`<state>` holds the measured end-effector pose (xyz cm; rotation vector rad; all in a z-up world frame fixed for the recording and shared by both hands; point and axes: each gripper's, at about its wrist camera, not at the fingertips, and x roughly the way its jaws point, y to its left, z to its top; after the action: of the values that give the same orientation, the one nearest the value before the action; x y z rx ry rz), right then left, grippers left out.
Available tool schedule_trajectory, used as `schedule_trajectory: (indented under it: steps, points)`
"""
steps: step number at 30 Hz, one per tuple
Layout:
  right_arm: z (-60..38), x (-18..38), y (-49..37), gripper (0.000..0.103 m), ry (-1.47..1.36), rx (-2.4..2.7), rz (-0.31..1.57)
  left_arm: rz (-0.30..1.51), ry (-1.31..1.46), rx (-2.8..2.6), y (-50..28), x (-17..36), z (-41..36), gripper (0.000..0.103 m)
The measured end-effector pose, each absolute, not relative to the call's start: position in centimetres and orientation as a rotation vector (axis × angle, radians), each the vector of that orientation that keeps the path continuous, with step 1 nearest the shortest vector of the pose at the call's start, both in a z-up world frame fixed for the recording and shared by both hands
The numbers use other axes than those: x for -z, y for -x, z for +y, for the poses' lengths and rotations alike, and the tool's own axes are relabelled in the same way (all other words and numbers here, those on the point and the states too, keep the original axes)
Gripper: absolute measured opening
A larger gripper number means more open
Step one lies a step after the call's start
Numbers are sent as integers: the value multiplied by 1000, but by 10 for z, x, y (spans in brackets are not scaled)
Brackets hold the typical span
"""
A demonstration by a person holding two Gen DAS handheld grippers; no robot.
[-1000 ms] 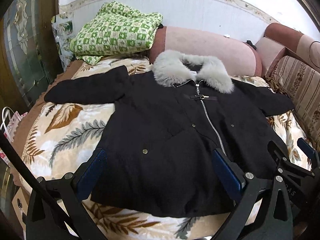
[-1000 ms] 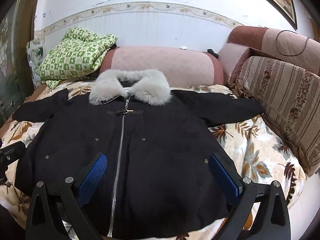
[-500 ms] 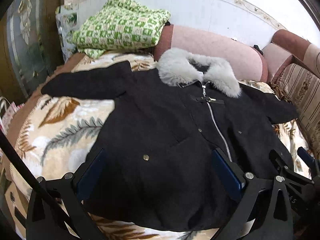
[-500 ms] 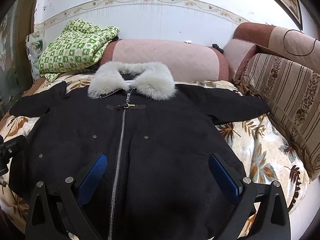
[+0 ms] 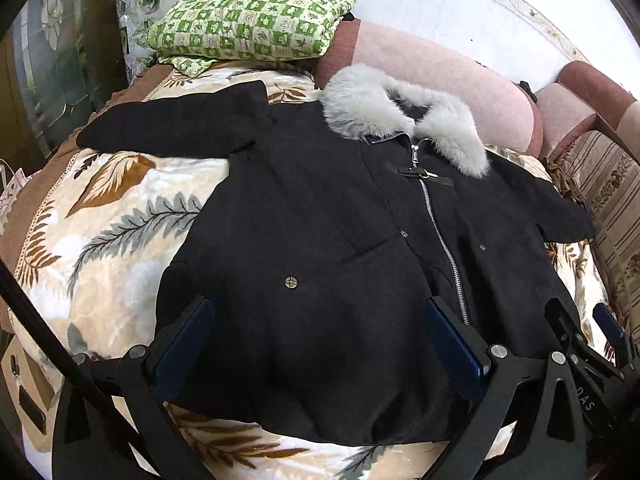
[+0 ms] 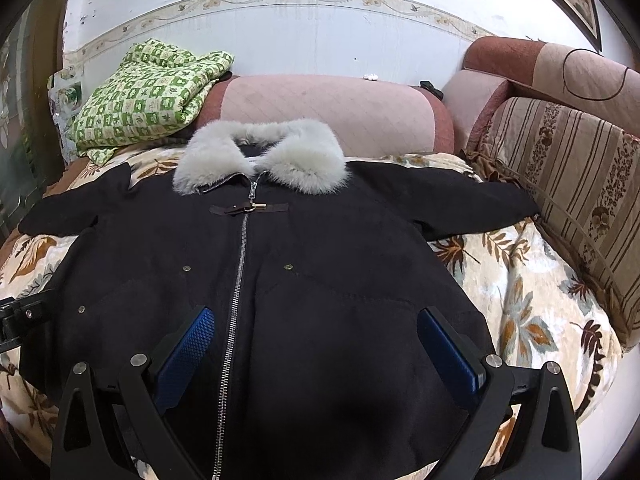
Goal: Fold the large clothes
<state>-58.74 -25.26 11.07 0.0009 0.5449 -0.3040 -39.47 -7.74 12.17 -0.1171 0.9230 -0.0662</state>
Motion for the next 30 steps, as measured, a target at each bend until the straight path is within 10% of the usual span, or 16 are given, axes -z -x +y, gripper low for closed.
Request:
schedule_trajectory:
  steps: [25, 30]
  points:
    - [-262, -92, 576, 102, -18, 321, 596, 887, 179, -154, 346, -117, 25, 103]
    - [-262, -90, 573, 102, -10, 328, 605, 902, 269, -204, 316, -112, 89, 90]
